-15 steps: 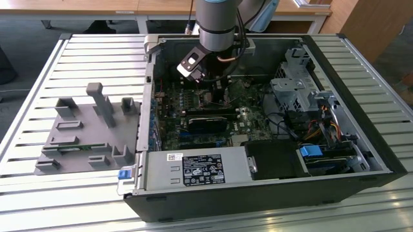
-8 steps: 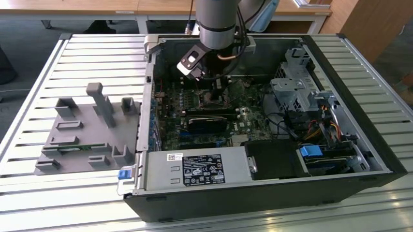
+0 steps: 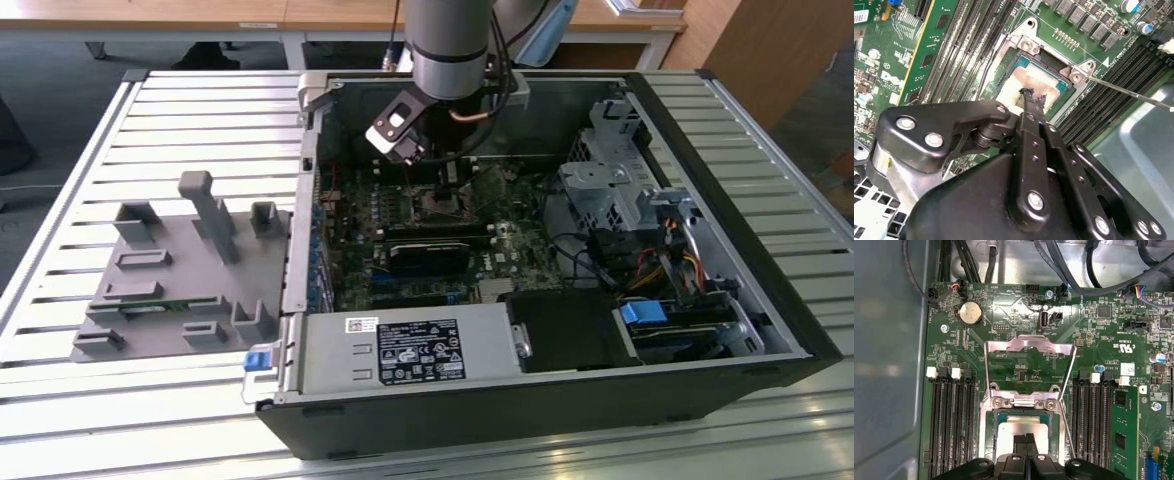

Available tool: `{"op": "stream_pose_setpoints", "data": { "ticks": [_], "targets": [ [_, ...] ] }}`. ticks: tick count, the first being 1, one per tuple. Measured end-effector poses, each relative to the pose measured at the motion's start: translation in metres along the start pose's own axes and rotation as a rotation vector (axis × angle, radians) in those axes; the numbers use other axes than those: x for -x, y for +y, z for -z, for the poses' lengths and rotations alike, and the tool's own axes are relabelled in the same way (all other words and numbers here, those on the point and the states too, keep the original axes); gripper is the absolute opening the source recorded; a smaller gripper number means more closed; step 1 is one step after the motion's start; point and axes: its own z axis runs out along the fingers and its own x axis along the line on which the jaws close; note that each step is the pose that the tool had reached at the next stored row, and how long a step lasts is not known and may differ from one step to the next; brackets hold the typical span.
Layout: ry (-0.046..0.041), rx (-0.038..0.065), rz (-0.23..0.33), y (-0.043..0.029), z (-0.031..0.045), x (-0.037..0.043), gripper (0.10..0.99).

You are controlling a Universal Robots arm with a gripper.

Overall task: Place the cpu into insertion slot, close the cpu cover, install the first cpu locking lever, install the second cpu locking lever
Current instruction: 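Place the cpu into insertion slot, then close the cpu cover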

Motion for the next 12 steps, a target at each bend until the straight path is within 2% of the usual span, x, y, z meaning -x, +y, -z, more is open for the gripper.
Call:
{"op": "stream_pose_setpoints", "data": {
  "ticks": [12],
  "targets": [
    [0.0, 0.0, 0.0, 0.0002, 0.0036, 0.0, 0.106]
  ]
}}
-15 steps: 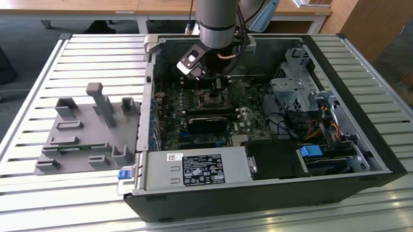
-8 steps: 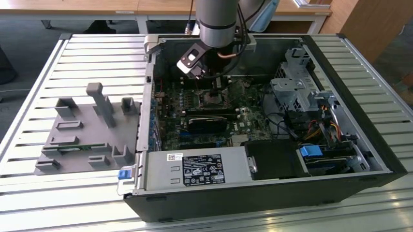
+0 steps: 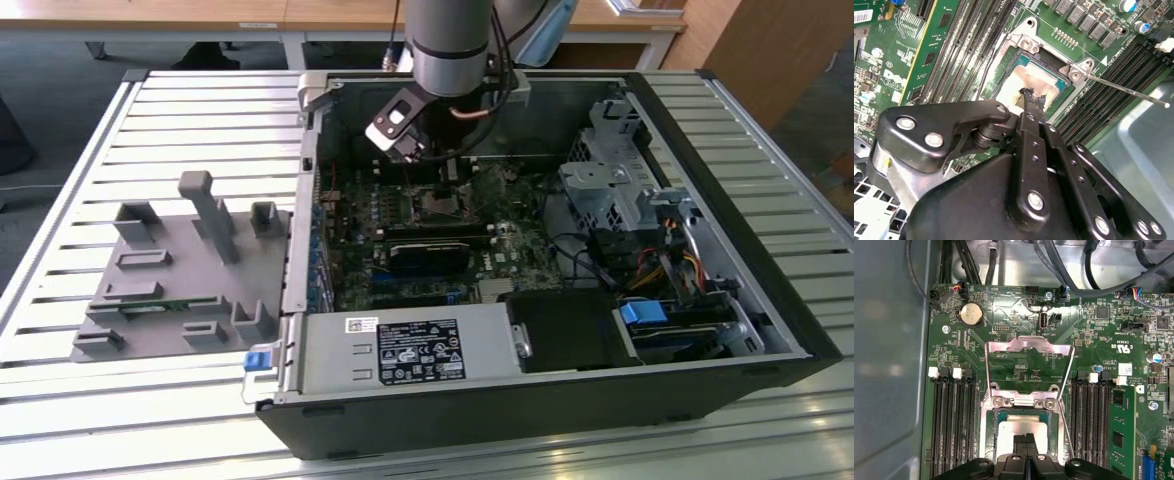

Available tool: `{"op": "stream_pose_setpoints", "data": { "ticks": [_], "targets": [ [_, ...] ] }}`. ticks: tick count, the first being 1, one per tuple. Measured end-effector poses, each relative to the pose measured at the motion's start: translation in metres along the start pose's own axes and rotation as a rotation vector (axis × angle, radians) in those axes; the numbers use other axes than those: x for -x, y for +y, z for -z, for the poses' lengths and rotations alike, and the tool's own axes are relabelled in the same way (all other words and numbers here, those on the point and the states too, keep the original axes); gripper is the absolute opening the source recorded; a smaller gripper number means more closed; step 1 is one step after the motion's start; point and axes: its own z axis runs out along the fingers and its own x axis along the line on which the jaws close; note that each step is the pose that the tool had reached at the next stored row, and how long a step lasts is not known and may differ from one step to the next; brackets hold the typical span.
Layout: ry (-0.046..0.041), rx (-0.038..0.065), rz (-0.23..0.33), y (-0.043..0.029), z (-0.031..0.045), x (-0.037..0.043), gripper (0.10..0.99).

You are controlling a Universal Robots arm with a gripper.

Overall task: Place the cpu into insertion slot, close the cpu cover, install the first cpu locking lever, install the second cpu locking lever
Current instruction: 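Close the cpu cover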

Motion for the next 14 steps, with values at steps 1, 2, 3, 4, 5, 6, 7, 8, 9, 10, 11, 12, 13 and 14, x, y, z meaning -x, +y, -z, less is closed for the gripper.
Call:
{"op": "stream_pose_setpoints", "data": {
  "ticks": [1, 2, 3, 4, 5, 6, 7, 8, 9, 10, 11, 12, 13, 14],
  "targets": [
    [0.0, 0.0, 0.0, 0.0, 0.0004, 0.0, 0.106],
    [-0.0001, 0.0, 0.0, 0.0, 0.0009, 0.0, 0.106],
    [0.0001, 0.0, 0.0, 0.0001, 0.0015, 0.0, 0.106],
    [0.0, 0.0, 0.0, 0.0001, 0.0024, 0.0, 0.106],
    [0.0, 0.0, 0.0, 0.0002, 0.0032, 0.0, 0.106],
    [0.0001, 0.0, 0.0, 0.0002, 0.0039, 0.0, 0.106],
    [0.0001, 0.0, 0.0, 0.0002, 0.0045, 0.0, 0.106],
    [0.0, 0.0, 0.0, 0.0003, 0.0051, 0.0, 0.106],
    [0.0, 0.0, 0.0, 0.0003, 0.0057, 0.0, 0.106],
    [0.0001, 0.0, 0.0, 0.0003, 0.0064, 0.0, 0.106],
    [0.0001, 0.0, 0.0, 0.0004, 0.0073, 0.0, 0.106],
    [0.0001, 0.0, 0.0, 0.0004, 0.0081, 0.0, 0.106],
    [0.0001, 0.0, 0.0, 0.0005, 0.0089, 0.0, 0.106],
    [0.0001, 0.0, 0.0, 0.0005, 0.0097, 0.0, 0.106]
  ]
}}
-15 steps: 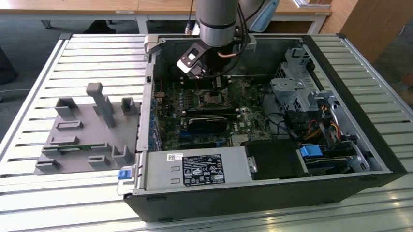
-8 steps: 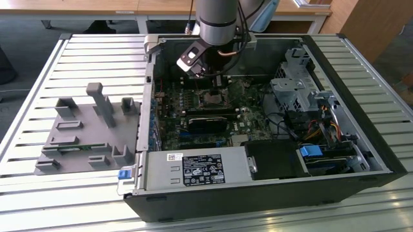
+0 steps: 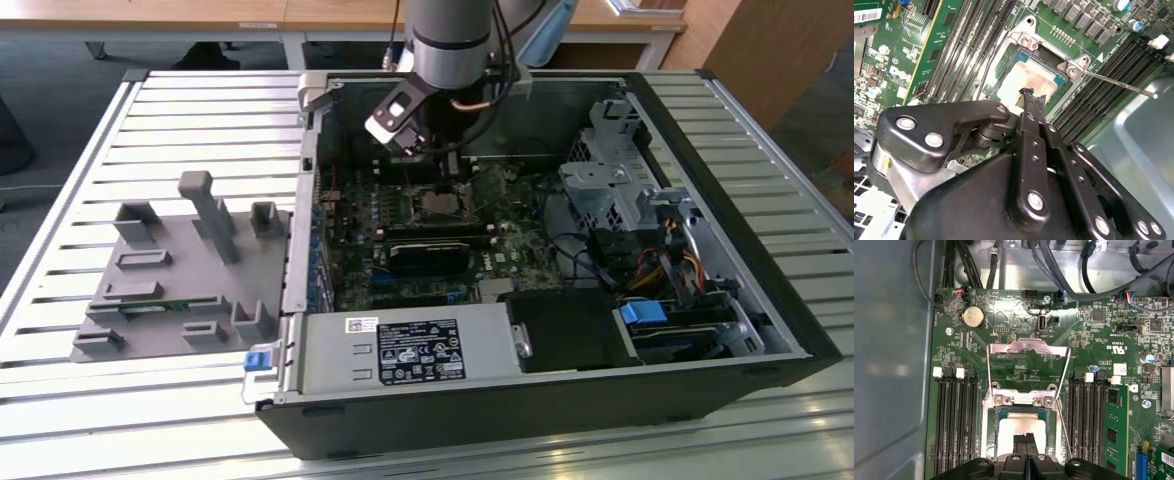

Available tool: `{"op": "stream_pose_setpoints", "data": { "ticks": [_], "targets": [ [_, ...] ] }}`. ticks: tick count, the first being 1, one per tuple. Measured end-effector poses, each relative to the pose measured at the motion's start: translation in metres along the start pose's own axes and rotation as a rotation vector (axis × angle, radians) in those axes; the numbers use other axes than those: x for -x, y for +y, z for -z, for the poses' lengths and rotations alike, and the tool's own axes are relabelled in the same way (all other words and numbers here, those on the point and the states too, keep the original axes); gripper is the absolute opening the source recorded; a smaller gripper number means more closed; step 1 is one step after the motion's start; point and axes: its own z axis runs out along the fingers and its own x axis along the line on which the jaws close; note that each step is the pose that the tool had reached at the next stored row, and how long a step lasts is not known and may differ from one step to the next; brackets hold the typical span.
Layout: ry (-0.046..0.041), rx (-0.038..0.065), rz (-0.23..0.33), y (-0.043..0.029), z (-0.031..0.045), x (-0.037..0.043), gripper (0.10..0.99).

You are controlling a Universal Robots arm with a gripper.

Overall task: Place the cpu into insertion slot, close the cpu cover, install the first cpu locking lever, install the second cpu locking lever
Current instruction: 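Close the cpu cover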

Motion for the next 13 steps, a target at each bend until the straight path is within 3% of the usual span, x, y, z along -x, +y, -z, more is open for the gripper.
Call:
{"op": "stream_pose_setpoints", "data": {
  "ticks": [6, 13],
  "targets": [
    [0.0, 0.0, 0.0, 0.0006, 0.012, 0.0, 0.106],
    [0.0001, 0.0, 0.0, 0.0021, 0.0414, 0.0, 0.106]
  ]
}}
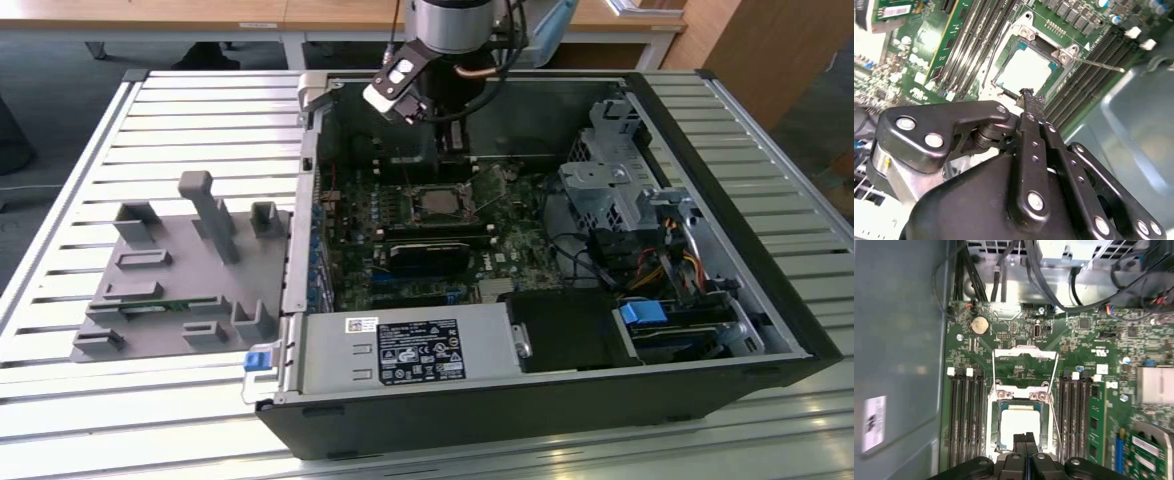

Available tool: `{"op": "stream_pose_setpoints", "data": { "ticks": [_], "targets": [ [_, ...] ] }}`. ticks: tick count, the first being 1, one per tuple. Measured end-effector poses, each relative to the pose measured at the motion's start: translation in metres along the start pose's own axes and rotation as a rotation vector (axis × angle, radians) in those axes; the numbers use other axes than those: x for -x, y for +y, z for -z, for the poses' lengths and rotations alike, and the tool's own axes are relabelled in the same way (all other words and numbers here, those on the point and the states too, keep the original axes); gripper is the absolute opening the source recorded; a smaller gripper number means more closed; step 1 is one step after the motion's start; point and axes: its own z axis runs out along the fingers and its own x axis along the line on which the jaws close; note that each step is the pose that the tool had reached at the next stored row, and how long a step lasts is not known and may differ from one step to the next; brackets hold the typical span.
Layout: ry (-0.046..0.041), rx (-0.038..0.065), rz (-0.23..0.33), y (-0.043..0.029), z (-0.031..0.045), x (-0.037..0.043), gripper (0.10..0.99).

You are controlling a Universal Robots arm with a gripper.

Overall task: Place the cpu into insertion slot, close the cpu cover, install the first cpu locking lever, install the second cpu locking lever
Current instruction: 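Close the cpu cover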

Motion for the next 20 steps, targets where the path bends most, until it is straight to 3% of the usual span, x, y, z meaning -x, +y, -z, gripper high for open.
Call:
{"op": "stream_pose_setpoints", "data": {
  "ticks": [3, 12, 14, 16, 17, 19, 20],
  "targets": [
    [-0.0001, 0.0, 0.0, 0.0005, 0.0096, 0.0, 0.106],
    [0.0, 0.0, 0.0, 0.0003, 0.0104, 0.0117, 0.106],
    [0.0051, -0.001, 0.0, 0.0019, 0.0101, 0.0132, 0.106],
    [0.0219, -0.004, -0.001, 0.0062, 0.0097, 0.0133, 0.106],
    [0.0258, -0.005, -0.001, 0.0088, 0.0093, 0.0133, 0.106],
    [0.0273, -0.005, 0.002, 0.0159, 0.0085, 0.0134, 0.106],
    [0.0266, -0.006, 0.009, 0.0261, 0.0049, 0.0133, 0.106]
  ]
}}
